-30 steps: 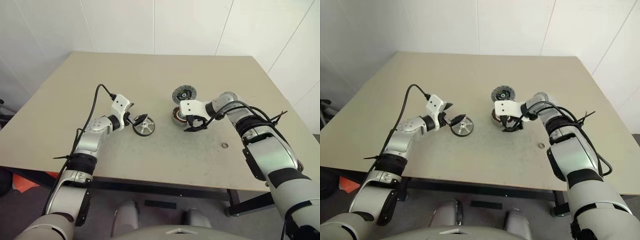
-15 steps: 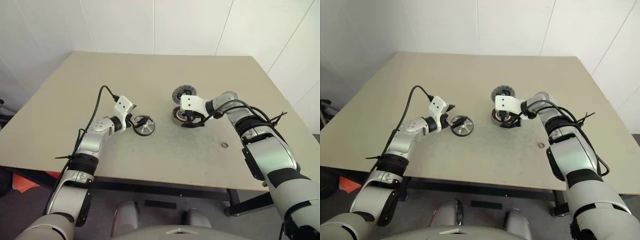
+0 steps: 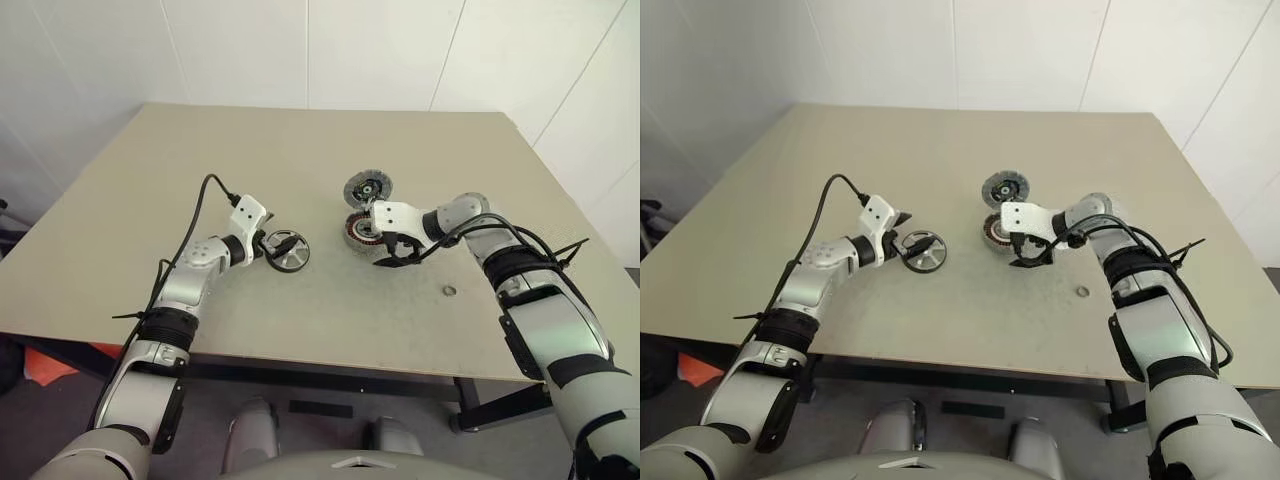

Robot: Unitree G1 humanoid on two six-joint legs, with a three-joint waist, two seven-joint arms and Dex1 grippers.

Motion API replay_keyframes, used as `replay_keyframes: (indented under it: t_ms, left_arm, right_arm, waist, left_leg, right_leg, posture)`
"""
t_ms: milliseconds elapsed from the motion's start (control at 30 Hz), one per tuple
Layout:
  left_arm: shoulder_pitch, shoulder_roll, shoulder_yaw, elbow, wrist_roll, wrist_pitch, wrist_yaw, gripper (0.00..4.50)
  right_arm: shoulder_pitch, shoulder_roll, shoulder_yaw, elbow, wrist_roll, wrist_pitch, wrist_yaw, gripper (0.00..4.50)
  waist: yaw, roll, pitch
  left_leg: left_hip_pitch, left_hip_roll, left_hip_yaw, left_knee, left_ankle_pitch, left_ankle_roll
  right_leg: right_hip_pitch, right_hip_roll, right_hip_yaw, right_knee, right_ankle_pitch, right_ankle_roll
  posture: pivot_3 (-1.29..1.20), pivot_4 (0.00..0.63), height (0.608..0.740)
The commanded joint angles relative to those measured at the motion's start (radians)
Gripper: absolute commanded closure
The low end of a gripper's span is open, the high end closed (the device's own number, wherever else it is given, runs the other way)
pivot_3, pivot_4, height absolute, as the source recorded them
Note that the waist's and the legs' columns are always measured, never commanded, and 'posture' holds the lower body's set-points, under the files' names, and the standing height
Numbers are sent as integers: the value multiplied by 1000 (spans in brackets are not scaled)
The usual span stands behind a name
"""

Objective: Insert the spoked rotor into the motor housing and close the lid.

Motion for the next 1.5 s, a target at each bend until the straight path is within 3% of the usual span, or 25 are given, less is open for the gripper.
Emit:
replay_keyframes:
  t_ms: [33,433,833,1000,1367,1500]
  left_arm:
    - [-26,0,3,-8,1,-24,-6,0]
    - [-22,2,8,-12,3,-25,-1,0]
    - [4,-13,17,-30,-2,-22,27,0]
    - [15,-12,19,-47,-4,-15,34,0]
    - [19,-14,18,-55,-4,-12,38,0]
    - [16,-14,17,-52,-5,-13,37,0]
  right_arm:
    - [-2,-10,-16,-54,27,19,4,10]
    - [4,4,26,-57,-4,21,3,10]
    - [-114,31,92,68,-62,-5,53,10]
    - [-166,45,102,145,-85,-20,46,1520]
    - [-201,45,93,199,-106,-52,29,1520]
    - [-189,32,89,184,-99,-60,44,2542]
  waist:
    - [0,0,0]
    - [0,0,0]
    - [-1,0,0]
    - [-2,0,0]
    - [0,0,0]
    - [-2,-1,-1]
  left_leg:
    - [0,0,0,0,0,0]
    - [0,0,0,0,0,0]
    - [1,0,0,0,0,0]
    - [1,0,0,0,0,0]
    - [0,0,0,0,0,0]
    - [1,0,0,0,0,0]
  right_leg:
    - [0,0,0,0,0,0]
    - [0,0,0,0,0,0]
    - [1,0,0,0,0,0]
    - [1,0,0,0,0,0]
    - [1,0,0,0,0,0]
    - [1,0,0,0,0,0]
  posture:
    - [0,0,740]
    - [0,0,740]
    - [0,0,740]
    - [0,0,740]
    - [0,0,740]
    - [0,0,740]
